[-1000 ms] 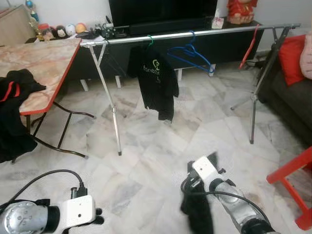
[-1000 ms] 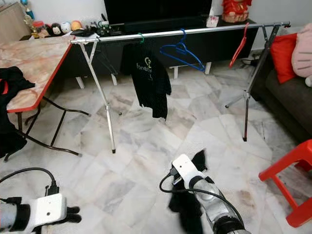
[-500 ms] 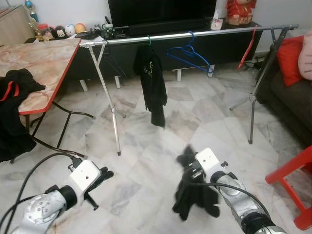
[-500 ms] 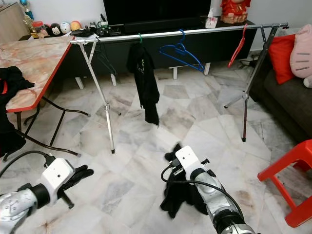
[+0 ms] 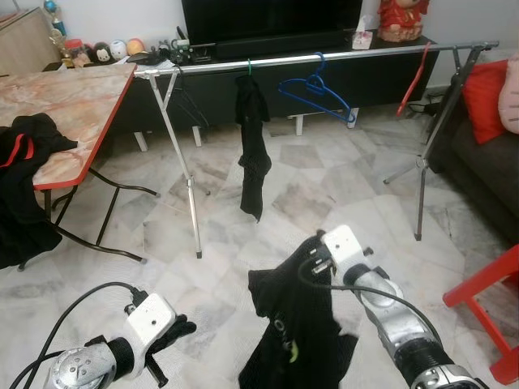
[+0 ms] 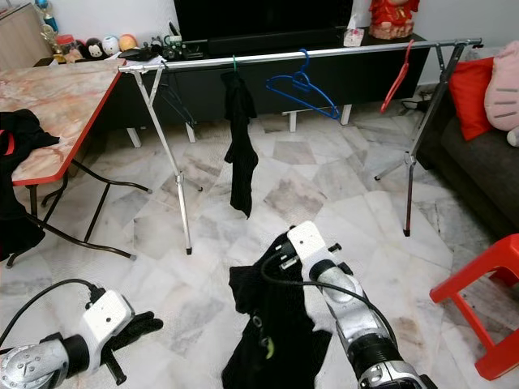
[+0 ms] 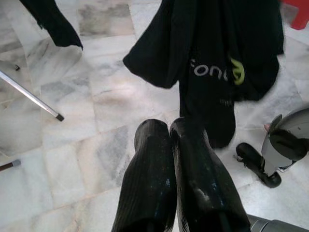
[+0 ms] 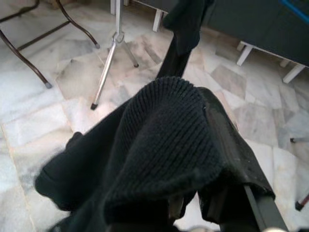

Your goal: Hang hanger

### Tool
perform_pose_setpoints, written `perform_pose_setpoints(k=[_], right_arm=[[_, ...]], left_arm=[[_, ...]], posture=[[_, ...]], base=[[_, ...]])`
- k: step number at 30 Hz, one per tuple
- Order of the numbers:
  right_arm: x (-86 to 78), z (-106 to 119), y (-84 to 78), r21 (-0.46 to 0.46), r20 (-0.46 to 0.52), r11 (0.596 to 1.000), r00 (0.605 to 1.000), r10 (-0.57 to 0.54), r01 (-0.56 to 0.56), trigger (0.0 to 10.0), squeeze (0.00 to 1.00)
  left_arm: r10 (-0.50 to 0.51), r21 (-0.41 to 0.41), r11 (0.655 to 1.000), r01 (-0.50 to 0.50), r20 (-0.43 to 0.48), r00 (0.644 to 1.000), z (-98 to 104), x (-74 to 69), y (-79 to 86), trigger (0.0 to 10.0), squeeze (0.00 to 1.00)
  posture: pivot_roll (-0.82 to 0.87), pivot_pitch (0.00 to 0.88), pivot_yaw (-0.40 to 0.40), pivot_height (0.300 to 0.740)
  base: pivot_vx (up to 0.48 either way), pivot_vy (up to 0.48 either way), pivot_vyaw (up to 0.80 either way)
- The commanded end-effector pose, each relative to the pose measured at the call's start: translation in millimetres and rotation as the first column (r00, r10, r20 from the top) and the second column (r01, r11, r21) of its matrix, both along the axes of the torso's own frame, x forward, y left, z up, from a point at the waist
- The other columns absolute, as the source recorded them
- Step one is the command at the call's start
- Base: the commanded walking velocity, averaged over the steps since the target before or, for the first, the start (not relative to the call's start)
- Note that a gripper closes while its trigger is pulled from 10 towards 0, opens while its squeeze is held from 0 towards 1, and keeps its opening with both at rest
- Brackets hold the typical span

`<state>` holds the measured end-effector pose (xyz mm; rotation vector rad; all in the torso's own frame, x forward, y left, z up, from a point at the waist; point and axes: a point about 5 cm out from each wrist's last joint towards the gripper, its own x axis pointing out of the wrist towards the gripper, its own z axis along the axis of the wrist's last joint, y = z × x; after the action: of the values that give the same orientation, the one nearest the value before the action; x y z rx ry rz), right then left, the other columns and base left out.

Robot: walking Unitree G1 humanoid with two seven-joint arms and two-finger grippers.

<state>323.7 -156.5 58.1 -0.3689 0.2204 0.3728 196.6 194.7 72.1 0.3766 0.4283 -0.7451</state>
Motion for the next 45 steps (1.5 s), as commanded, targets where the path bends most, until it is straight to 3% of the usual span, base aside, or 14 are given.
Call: perform_pose_setpoints(k=[1, 2, 7, 11, 16, 20, 22, 23, 25, 30, 39, 40, 41, 45], right_arm=[[12.1, 25, 7.6, 0.04, 0.086, 0.999, 0.996, 0.019, -0.022, 0.0, 0.0], [16.9, 41, 16.1, 0.059, 0.132, 0.996, 0.989, 0.06, -0.068, 0.0, 0.0], [16.3, 55, 27.9, 0.072, 0.158, 0.982, 0.974, 0.164, -0.177, 0.0, 0.0], [9.6, 64, 33.7, 0.058, 0.151, 0.946, 0.939, 0.309, -0.32, 0.0, 0.0], [5.0, 68, 33.1, 0.019, 0.121, 0.905, 0.899, 0.42, -0.425, 0.0, 0.0], [4.6, 70, 32.4, 0.005, 0.105, 0.885, 0.88, 0.463, -0.466, 0.0, 0.0], [5.0, 72, 30.5, -0.015, 0.087, 0.862, 0.858, 0.507, -0.507, 0.0, 0.0], [5.0, 72, 30.5, -0.015, 0.087, 0.862, 0.858, 0.507, -0.507, 0.0, 0.0], [6.6, 74, 28.3, -0.033, 0.077, 0.85, 0.846, 0.527, -0.526, 0.0, 0.0], [7.4, 76, 28.2, -0.043, 0.075, 0.835, 0.832, 0.55, -0.548, 0.0, 0.0], [6.1, 83, 34.6, -0.032, 0.092, 0.808, 0.803, 0.589, -0.589, 0.0, 0.0], [-3.2, 90, 45.6, -0.013, 0.111, 0.749, 0.744, 0.659, -0.662, 0.0, 0.0], [-3.2, 90, 45.6, -0.013, 0.111, 0.749, 0.744, 0.659, -0.662, 0.0, 0.0], [-12.8, 94, 52.5, -0.001, 0.113, 0.686, 0.681, 0.723, -0.728, 0.0, 0.0]], left_arm=[[0.017, 0.015, 1.0, -0.017, -0.028, 0.999, -7, -1.0, 3.3, 10.0, 0.0], [0.066, -0.011, 0.998, -0.066, -0.009, 0.998, -9, 5.1, 2.9, 10.0, 0.0], [0.143, -0.043, 0.989, -0.14, 0.083, 0.986, -3, 23.3, -0.5, 10.0, 0.0], [0.073, -0.091, 0.994, -0.066, 0.076, 0.994, 3, 24.3, -9.5, 10.0, 0.0], [0.009, -0.087, 0.996, -0.001, 0.097, 0.995, 9, 27.4, -12.8, 10.0, 0.0], [-0.035, -0.049, 0.998, 0.04, 0.1, 0.994, 9, 28.3, -12.5, 10.0, 0.0], [-0.112, 0.074, 0.992, 0.105, 0.088, 0.99, 4, 25.7, -6.8, 10.0, 0.0], [-0.112, 0.074, 0.992, 0.105, 0.088, 0.99, 4, 25.7, -6.8, 10.0, 0.0], [-0.165, 0.173, 0.973, 0.152, 0.069, 0.984, 0, 22.3, 0.2, 10.0, 0.0], [-0.264, 0.259, 0.932, 0.254, 0.003, 0.965, -6, 12.6, 7.1, 10.0, 0.0], [-0.307, 0.289, 0.91, 0.298, -0.014, 0.951, -8, 10.2, 13.1, 10.0, 0.0], [-0.31, 0.289, 0.911, 0.295, 0.008, 0.951, -9, 14.3, 11.6, 10.0, 1.0], [-0.31, 0.289, 0.911, 0.295, 0.008, 0.951, -9, 14.3, 11.6, 10.0, 1.0], [-0.311, 0.288, 0.913, 0.289, 0.03, 0.95, -12, 19.0, 9.4, 10.0, 1.0]], posture=[[-0.04, 0.0, 0.047, 0.74], [-0.04, 0.0, 0.047, 0.74], [-0.04, 0.0, 0.049, 0.74], [-0.05, 0.0, 0.05, 0.74], [-0.05, 0.0, 0.052, 0.74], [-0.05, 0.0, 0.048, 0.74], [-0.04, 0.0, 0.045, 0.74], [-0.04, 0.0, 0.045, 0.74], [-0.04, 0.0, 0.037, 0.74], [-0.03, 0.0, 0.033, 0.74], [-0.03, 0.0, 0.032, 0.74], [-0.03, 0.0, 0.033, 0.74], [-0.03, 0.0, 0.033, 0.74], [-0.04, 0.001, 0.034, 0.74]], base=[[0.0, 0.0, 0.0], [0.0, 0.0, 0.0], [0.0, 0.0, 0.0], [0.0, 0.0, 0.0], [0.0, 0.0, 0.0], [0.0, 0.0, 0.0], [0.0, 0.0, 0.0], [0.0, 0.0, 0.0], [0.0, 0.0, 0.0], [0.0, 0.0, 0.0], [0.0, 0.0, 0.0], [0.0, 0.0, 0.0], [0.0, 0.0, 0.0], [0.0, 0.0, 0.0]])
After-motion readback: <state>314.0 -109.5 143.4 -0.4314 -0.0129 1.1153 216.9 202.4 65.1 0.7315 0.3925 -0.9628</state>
